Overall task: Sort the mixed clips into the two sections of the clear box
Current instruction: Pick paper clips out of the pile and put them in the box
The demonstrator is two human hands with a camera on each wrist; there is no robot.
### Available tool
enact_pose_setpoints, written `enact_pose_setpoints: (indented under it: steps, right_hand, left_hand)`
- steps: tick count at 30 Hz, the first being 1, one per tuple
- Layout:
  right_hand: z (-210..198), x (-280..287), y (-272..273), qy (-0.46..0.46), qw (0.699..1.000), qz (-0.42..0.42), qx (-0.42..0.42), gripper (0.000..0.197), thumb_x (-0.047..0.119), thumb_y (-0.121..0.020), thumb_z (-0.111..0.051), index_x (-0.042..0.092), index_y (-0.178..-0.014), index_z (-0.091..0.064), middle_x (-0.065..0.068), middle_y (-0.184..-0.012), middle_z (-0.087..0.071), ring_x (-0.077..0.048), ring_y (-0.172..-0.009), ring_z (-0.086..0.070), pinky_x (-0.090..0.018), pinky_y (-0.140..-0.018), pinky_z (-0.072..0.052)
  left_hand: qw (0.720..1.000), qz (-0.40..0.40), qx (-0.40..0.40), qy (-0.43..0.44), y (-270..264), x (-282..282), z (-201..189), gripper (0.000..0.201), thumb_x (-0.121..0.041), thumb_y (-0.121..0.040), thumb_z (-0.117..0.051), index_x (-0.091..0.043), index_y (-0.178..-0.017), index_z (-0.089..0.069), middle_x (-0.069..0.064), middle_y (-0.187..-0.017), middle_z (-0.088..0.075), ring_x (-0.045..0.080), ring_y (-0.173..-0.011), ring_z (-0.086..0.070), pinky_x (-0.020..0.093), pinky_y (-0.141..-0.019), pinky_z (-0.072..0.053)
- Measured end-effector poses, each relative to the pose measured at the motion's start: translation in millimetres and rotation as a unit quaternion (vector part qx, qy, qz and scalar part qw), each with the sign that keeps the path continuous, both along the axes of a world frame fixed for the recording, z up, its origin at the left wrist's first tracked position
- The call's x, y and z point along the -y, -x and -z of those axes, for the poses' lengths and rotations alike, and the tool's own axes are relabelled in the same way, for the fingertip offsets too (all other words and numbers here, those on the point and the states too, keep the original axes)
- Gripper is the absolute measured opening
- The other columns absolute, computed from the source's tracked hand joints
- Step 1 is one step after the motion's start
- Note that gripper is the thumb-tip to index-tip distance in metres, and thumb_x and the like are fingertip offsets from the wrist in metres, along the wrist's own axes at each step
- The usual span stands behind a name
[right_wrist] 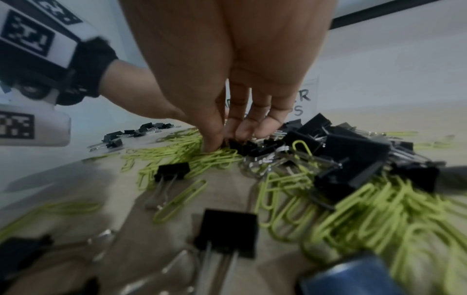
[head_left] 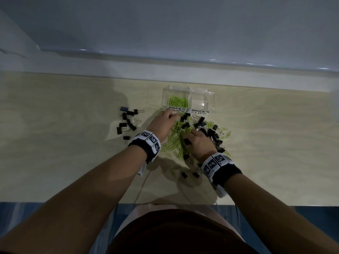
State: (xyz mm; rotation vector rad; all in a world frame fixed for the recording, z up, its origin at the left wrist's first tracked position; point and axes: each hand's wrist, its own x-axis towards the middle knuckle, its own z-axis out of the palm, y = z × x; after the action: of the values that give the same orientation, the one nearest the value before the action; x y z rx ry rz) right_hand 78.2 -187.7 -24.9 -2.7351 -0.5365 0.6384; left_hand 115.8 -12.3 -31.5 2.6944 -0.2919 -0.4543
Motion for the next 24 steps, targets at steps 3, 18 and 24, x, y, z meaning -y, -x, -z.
enact_pose_setpoints:
  steps: [3, 18, 24]
  right_hand:
    - [-3, 4, -3, 0.003, 1.000, 0.003, -0.012, 0.034, 0.014, -0.082, -0.065, 0.016, -0.114, -0.053, -0.006, -0.115, -0.050, -0.027, -0.109, -0.048, -0.040, -0.086, -0.046]
    - [-8, 8, -18, -0.167, 0.979, 0.114, 0.004, 0.021, 0.010, -0.076, -0.072, 0.020, -0.080, -0.054, 0.000, -0.077, -0.064, -0.019, -0.071, -0.060, -0.029, -0.066, -0.050]
    - [-20, -42, -34, -0.265, 0.946, 0.179, -0.060, 0.019, 0.009, -0.077, -0.073, 0.023, -0.084, -0.062, 0.010, -0.077, -0.061, -0.003, -0.075, -0.059, -0.017, -0.068, -0.045]
  left_hand:
    - [1.000, -0.010, 0.002, -0.008, 1, -5, 2, 0.042, 0.002, -0.087, -0.045, -0.008, -0.128, -0.048, 0.015, -0.128, -0.042, 0.033, -0.114, -0.044, 0.044, -0.092, -0.044]
    - [0.989, -0.082, 0.025, 0.119, 5, -26, 7, 0.015, -0.002, -0.085, -0.058, -0.011, -0.096, -0.053, 0.007, -0.101, -0.051, 0.023, -0.090, -0.053, 0.038, -0.077, -0.048]
    - [0.949, -0.247, 0.124, 0.153, 24, -73, 6, 0.007, -0.004, -0.086, -0.057, -0.008, -0.093, -0.056, 0.011, -0.102, -0.052, 0.024, -0.084, -0.055, 0.034, -0.074, -0.048]
